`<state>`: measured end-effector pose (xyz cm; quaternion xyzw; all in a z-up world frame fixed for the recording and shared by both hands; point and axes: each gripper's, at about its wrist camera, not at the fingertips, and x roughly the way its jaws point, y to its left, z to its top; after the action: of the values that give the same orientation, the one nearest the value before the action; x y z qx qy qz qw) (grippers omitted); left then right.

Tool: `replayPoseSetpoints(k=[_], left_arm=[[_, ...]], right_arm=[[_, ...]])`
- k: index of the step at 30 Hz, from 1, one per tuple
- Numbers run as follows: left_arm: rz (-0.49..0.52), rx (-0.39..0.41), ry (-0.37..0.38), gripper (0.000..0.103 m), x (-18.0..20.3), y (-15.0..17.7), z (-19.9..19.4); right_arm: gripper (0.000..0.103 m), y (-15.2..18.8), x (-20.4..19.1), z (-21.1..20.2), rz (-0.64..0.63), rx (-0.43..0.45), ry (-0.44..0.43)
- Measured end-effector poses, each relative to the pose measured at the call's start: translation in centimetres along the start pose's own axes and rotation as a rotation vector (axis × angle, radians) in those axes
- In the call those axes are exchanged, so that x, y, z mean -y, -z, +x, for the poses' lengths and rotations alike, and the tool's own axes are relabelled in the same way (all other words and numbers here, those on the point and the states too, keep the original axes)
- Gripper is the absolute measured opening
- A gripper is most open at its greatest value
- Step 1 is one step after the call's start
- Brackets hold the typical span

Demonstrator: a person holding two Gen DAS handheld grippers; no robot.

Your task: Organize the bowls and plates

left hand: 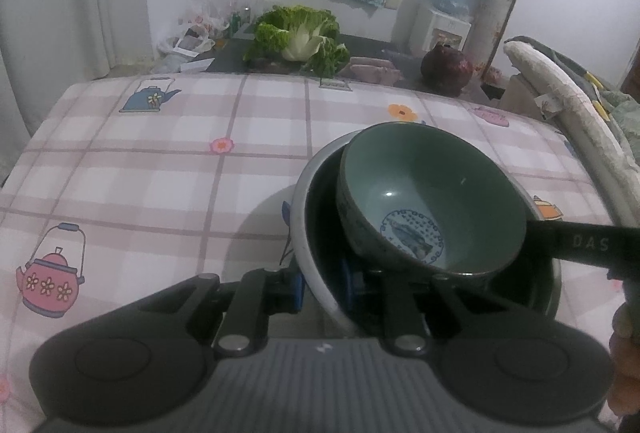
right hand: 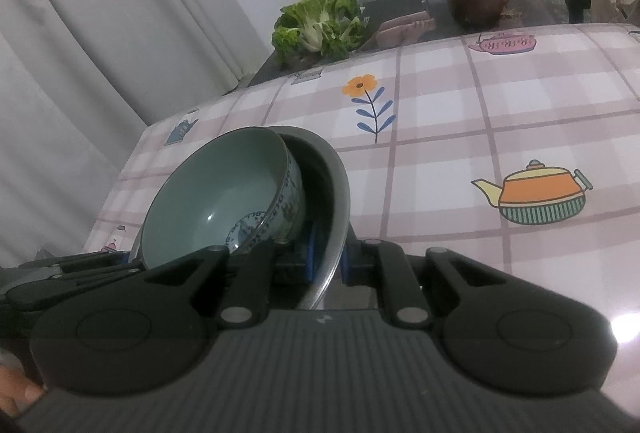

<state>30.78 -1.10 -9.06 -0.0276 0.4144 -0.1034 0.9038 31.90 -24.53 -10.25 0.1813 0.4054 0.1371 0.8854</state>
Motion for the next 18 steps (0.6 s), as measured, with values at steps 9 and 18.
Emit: replayPoseSetpoints(k=[9,18], left_arm=[[-0.002,0.014,0.003,0.018,0.1,-0.2,-1.7],[0.0,0.052,0.013,0.018,0.2,-0.3,-5.3]], right_arm=[[0.011,-0.1,-0.8,-1.2,-0.009,0.013,0.002],[0.011,-0.3,-2.6,-3.9,-0.019,0.034,0.005]])
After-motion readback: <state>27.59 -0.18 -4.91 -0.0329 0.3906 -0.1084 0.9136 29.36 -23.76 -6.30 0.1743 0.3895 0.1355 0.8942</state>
